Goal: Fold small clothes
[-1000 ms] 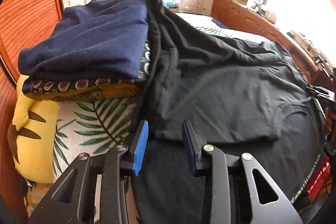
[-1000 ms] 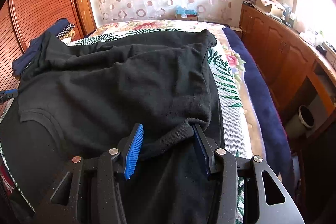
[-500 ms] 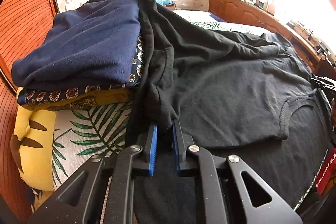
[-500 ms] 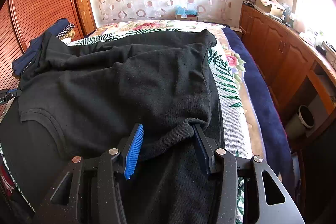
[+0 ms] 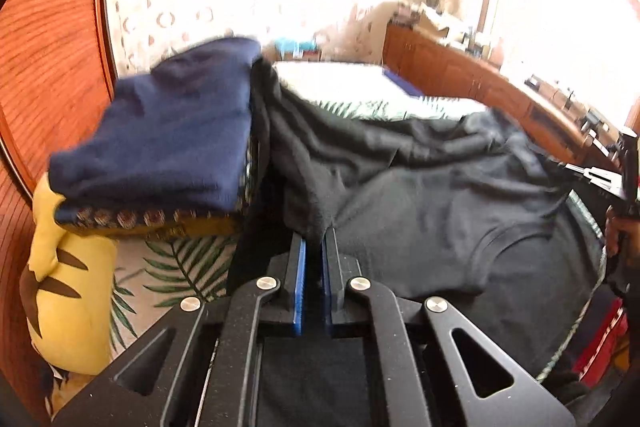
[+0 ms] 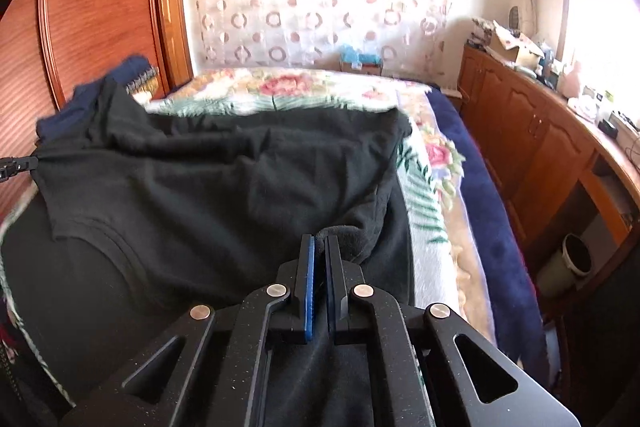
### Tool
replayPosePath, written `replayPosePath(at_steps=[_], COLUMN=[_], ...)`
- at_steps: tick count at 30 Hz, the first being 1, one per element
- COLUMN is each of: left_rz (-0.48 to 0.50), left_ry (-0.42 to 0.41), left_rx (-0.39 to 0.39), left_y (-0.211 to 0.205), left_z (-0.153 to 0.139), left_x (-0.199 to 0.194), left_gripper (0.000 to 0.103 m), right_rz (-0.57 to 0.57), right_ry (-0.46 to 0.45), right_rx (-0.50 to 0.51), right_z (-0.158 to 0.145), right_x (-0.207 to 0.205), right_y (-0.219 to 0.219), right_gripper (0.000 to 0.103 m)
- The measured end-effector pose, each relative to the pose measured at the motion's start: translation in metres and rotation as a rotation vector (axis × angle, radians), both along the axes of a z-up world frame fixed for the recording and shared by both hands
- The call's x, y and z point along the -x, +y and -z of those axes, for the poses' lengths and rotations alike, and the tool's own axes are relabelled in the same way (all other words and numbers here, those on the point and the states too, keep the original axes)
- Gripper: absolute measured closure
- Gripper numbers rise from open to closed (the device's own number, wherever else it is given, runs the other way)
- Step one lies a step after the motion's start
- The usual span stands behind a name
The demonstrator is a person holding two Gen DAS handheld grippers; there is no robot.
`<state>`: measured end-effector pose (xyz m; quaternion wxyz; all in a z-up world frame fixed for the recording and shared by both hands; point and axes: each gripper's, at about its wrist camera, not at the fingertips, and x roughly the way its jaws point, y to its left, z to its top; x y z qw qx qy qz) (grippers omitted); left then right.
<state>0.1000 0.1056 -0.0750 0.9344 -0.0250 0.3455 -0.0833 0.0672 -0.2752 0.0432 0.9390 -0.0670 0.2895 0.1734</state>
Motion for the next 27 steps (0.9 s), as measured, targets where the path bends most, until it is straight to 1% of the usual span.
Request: replayPosePath(at_steps=[2, 5, 9, 14, 17, 19, 23, 25, 27], left_rz=[0.007, 0.018, 0.021, 0.003, -0.013, -0.021, -0.038, -0.056, -0.061], left_ry=[-0.034, -0.072, -0.106, -0.123, -0.108, -0.079, 0.004, 0.039, 0.068], left_rx=[0.023, 0.052, 0.087, 0.103, 0.111, 0.106, 0.111, 0.084, 0.083], left_y=[-0.002, -0.006, 0.0, 0.013, 0.017, 0.017, 0.022, 0.022, 0.023], left_z=[-0.013, -0.025, -0.038, -0.043, -0.034, -0.021, 0.014, 0.03, 0.041], left_x=[0.01, 0.024, 0.047, 0.065, 0.079, 0.083, 0.084, 0.085, 0.082], left_gripper=[0.096, 0.096, 0.096, 0.096, 0.096, 0.096, 0.096, 0.096, 0.095], right_rz=[-0.002, -0.008, -0.017, -0.008, 0.0, 0.006, 0.003, 0.004, 0.014], right_ry=[-0.037, -0.087, -0.113, -0.134, -0.134, -0.12, -0.021, 0.032, 0.076], right_rx=[-0.036, -0.056, -0.061, -0.073, -0.06, -0.05, -0.03, -0.031, -0.022], right_z=[-0.012, -0.026, -0.038, -0.05, -0.049, -0.041, -0.01, 0.007, 0.024], right_x=[0.006, 0.022, 0.041, 0.069, 0.085, 0.09, 0.09, 0.085, 0.079], right_y=[-0.005, -0.008, -0.014, -0.034, -0.038, -0.038, -0.032, -0.029, -0.027], right_gripper=[0.099, 0.099, 0.1, 0.1, 0.1, 0.1, 0.1, 0.1, 0.1])
